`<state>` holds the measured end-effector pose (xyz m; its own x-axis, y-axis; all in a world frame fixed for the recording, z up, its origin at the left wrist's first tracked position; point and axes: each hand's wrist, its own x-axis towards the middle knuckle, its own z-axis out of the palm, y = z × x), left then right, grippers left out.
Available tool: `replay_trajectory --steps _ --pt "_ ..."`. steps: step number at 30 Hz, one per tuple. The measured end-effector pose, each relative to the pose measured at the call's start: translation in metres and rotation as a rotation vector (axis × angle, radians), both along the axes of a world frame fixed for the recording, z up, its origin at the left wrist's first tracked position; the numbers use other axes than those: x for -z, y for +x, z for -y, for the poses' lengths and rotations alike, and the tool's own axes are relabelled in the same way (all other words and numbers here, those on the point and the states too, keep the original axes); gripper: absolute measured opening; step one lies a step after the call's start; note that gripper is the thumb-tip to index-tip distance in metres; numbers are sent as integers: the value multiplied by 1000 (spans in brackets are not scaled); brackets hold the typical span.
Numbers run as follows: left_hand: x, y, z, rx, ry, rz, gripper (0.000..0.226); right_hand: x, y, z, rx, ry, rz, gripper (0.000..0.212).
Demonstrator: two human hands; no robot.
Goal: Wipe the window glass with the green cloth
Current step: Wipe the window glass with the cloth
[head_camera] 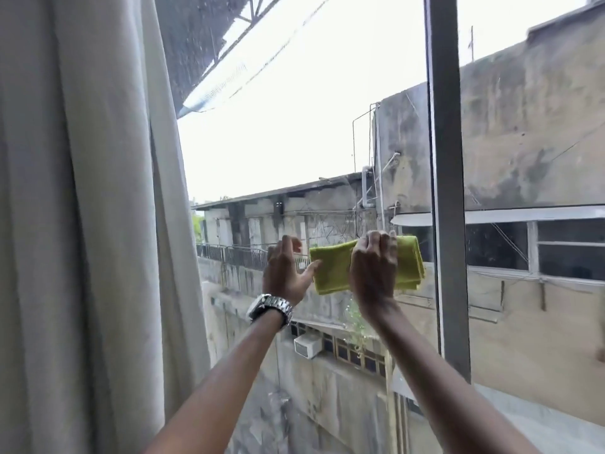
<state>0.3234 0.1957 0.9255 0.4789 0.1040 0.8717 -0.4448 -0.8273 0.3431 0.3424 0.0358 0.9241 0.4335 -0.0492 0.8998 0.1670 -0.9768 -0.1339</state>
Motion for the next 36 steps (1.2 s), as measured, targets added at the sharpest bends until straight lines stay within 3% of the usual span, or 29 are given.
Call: replay_trajectory --steps 4,9,12,17,26,28,31,36 --pt "-9 19 -45 -192 -21 250 48 15 13 -28 -107 327 50 50" --pt "-32 62 -86 -286 34 246 81 47 21 -68 -219 443 86 78" --pt "-27 86 -94 -271 58 324 78 51 34 -83 -186 466 110 94" --pt "-21 106 -108 -269 33 409 60 27 62 -67 -13 467 162 88" --pt "-17 111 -117 -272 130 427 59 -25 84 -86 146 389 328 80" --pt "-16 112 -122 -269 171 427 59 -25 84 -98 93 314 337 81" --pt "-14 113 -123 -272 184 445 58 7 84 -107 -16 43 374 80" --pt "-15 116 -127 -280 186 462 58 63 79 -49 -286 -465 485 36"
